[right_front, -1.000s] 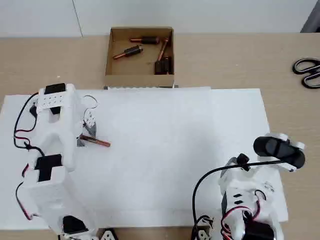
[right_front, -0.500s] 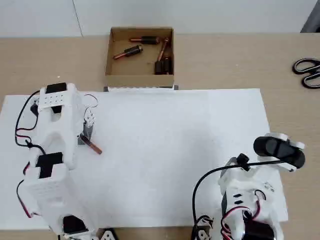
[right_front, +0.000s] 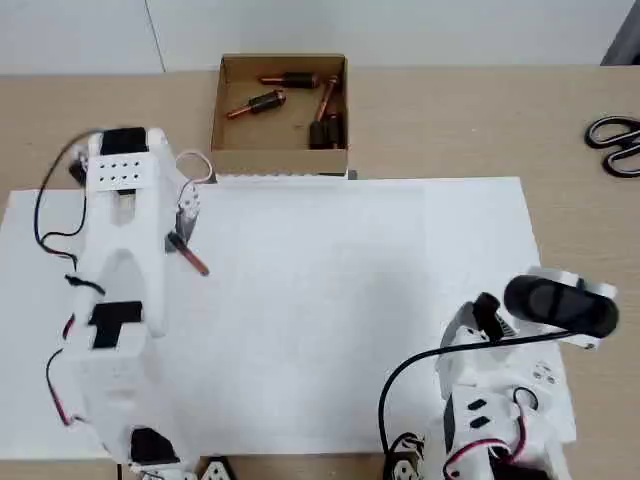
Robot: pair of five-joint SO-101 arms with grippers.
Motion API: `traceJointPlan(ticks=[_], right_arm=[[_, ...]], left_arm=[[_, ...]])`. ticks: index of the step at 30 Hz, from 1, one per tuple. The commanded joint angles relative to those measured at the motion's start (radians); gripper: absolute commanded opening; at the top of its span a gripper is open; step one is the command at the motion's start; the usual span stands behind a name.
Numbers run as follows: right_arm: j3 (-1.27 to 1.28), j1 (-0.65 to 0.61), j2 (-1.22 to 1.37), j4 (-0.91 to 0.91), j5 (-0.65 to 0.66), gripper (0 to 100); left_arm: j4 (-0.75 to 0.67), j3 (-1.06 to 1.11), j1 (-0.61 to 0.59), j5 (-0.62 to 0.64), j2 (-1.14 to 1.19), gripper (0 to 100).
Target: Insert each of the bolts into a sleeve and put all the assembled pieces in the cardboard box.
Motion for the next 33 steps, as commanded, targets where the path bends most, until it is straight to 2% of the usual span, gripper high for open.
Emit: traceJointPlan(ticks=[1,9,13,17,23,27,33], right_arm=[[-0.046,-0.058,0.031,-0.018,0.032,0.3],[-0.212,-0.223,0.243,-0.016,0.032,0.3],[-0.328,-0.266,0.311,0.021,0.034,0.3],[-0.374,-0.278,0.309,0.105,0.092,0.3],[-0.358,-0.278,0.214,0.108,0.193,0.3],[-0.265,-0.277,0.159,0.071,0.196,0.3],[-0.052,-0.282,0.041,-0.088,0.204,0.3]], left_arm=[[0.006,-0.050,0.049,-0.072,-0.207,0],[-0.014,-0.050,0.133,-0.267,-0.506,0],[-0.005,-0.042,0.140,-0.307,-0.660,0],[-0.005,0.036,0.138,-0.382,-0.819,0],[-0.061,0.295,0.132,-0.466,-1.146,0],[-0.222,0.555,0.130,-0.468,-1.369,0],[-0.466,0.983,0.129,-0.468,-1.715,0]])
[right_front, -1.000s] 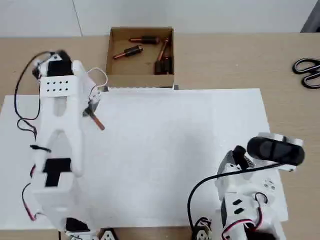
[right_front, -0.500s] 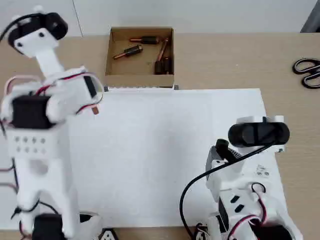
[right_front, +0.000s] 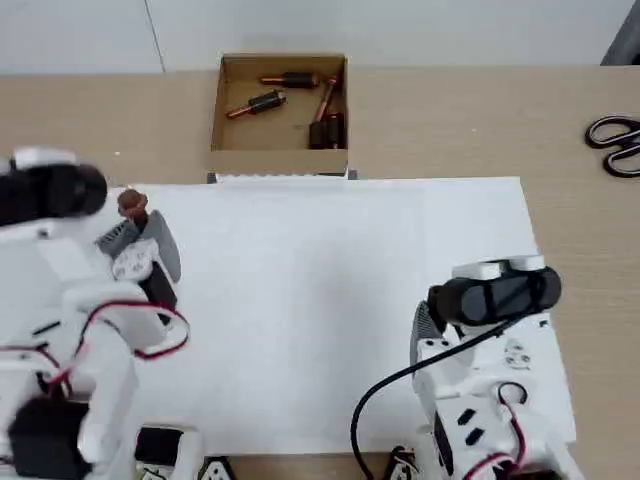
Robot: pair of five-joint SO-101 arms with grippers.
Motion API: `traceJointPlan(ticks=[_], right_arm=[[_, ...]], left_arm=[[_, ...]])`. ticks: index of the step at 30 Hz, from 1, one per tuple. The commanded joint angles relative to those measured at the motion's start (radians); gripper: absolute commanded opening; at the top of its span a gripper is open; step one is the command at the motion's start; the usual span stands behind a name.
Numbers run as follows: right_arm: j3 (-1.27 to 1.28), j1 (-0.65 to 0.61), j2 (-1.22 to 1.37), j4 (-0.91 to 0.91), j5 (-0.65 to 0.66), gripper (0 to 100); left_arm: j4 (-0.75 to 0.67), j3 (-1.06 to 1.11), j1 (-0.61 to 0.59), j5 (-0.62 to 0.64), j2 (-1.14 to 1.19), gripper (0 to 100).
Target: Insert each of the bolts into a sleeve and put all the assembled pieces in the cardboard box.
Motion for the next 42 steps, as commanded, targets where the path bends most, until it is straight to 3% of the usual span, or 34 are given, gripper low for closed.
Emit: traceJointPlan(ticks=[1,9,13,17,22,27,34,42], right_arm=[[0.104,-0.004,-0.071,-0.108,0.029,0.3],[0.270,-0.015,-0.156,-0.156,0.101,0.3],[0.316,-0.156,-0.157,-0.197,0.104,0.3],[0.391,-0.305,-0.157,-0.280,0.104,0.3],[0.500,-0.387,-0.156,-0.438,0.107,0.3],[0.598,-0.460,-0.157,-0.568,0.189,0.3],[0.669,-0.527,-0.157,-0.659,0.229,0.3],[0.686,-0.539,-0.157,-0.661,0.272,0.3]], left_arm=[[-0.137,0.231,-0.005,-0.006,-0.213,0],[-0.184,0.568,-0.003,-0.002,-0.546,0],[-0.184,0.690,-0.002,0.000,-0.661,0],[-0.224,0.739,-0.002,0.051,-0.647,0],[-0.328,0.814,0.008,0.061,-0.647,0],[-0.393,0.868,0.120,0.064,-0.647,0],[-0.549,0.943,0.233,0.075,-0.647,0],[-0.589,0.954,0.238,0.253,-0.646,0]])
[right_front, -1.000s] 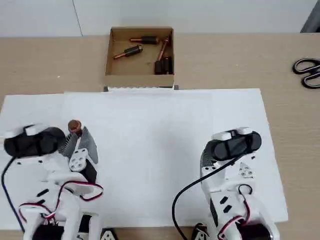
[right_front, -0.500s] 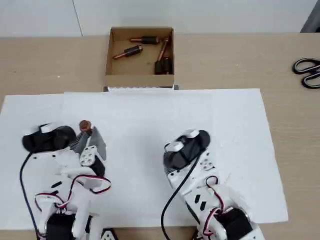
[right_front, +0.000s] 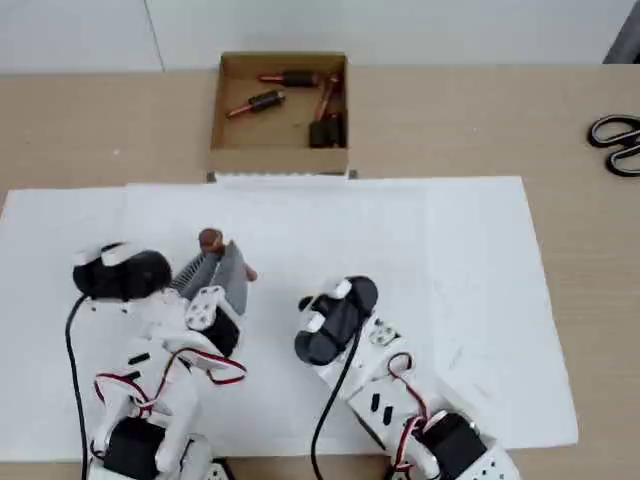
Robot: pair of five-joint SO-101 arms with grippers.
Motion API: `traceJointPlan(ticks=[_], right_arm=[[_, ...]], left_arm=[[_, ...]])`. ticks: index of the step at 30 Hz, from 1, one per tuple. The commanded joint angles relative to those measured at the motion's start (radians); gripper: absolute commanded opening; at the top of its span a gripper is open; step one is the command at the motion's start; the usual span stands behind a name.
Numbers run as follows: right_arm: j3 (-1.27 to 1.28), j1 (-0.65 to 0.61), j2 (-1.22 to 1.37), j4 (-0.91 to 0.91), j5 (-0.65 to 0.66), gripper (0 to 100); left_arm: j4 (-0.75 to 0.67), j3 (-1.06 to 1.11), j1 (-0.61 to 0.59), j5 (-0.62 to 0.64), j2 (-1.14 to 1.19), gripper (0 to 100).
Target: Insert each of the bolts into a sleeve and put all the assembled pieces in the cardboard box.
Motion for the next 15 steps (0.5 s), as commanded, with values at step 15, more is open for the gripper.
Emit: traceJointPlan(ticks=[15], right_arm=[[0.012,-0.061,-0.005,-0.091,0.046,0.3]], left_arm=[[-0.037,-0.004,0.186,0.052,-0.008,0]])
